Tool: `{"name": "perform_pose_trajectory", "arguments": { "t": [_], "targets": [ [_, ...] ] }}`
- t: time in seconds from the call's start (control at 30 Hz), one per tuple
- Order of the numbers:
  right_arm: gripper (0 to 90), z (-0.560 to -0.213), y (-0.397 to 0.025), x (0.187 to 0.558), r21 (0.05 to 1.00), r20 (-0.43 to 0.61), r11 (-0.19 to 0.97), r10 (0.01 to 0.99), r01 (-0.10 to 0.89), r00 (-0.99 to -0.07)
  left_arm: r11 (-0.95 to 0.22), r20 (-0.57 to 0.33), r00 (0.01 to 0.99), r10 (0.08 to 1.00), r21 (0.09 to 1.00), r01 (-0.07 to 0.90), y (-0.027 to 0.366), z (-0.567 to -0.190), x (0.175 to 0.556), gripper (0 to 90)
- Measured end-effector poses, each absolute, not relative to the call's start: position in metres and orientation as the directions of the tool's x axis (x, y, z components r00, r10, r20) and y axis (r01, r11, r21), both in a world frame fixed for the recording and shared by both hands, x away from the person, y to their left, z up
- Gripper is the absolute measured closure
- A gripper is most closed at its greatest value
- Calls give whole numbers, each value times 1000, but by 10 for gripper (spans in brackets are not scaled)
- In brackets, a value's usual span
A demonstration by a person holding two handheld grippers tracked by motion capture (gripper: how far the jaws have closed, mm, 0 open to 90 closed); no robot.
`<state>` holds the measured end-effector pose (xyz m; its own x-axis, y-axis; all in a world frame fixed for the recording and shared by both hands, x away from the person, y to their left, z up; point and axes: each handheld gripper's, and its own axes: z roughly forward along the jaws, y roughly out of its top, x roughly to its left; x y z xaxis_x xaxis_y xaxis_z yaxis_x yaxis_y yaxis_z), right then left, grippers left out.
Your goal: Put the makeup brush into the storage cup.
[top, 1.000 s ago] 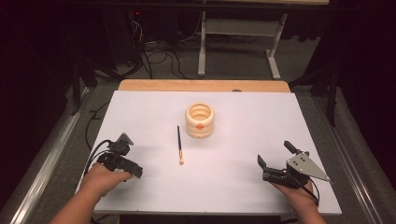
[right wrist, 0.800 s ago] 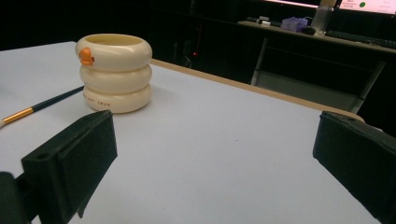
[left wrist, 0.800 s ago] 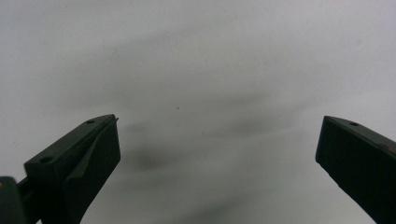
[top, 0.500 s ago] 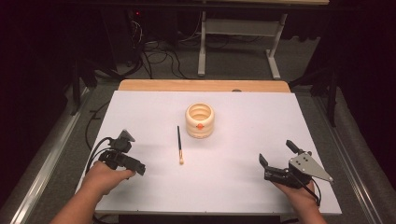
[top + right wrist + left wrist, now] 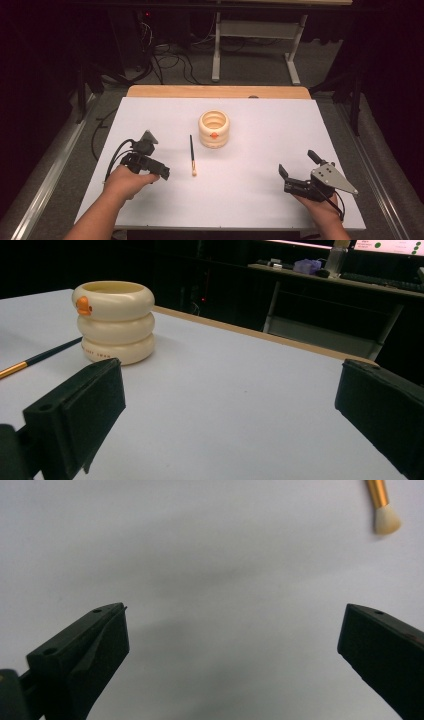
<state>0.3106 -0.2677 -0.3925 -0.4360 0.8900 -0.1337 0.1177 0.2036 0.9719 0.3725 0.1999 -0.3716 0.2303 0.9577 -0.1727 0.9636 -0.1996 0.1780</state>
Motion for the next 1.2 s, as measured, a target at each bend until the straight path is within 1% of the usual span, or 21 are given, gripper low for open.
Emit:
{"name": "perform_pose_trajectory", "arguments": {
  "t": [0.6,0.9,1.2],
  "targets": [
    [12,-393,-267,311,972,-129,201,889,122,-440,-196,-194,239,951,219,956,160,-360,399,7],
    [12,-393,-267,310,971,-133,206,890,125,-437,-223,-180,263,948,218,950,133,-364,412,7],
    [12,-394,-266,311,971,-130,205,887,127,-442,-219,-173,257,951,215,952,122,-371,421,14]
  ]
}}
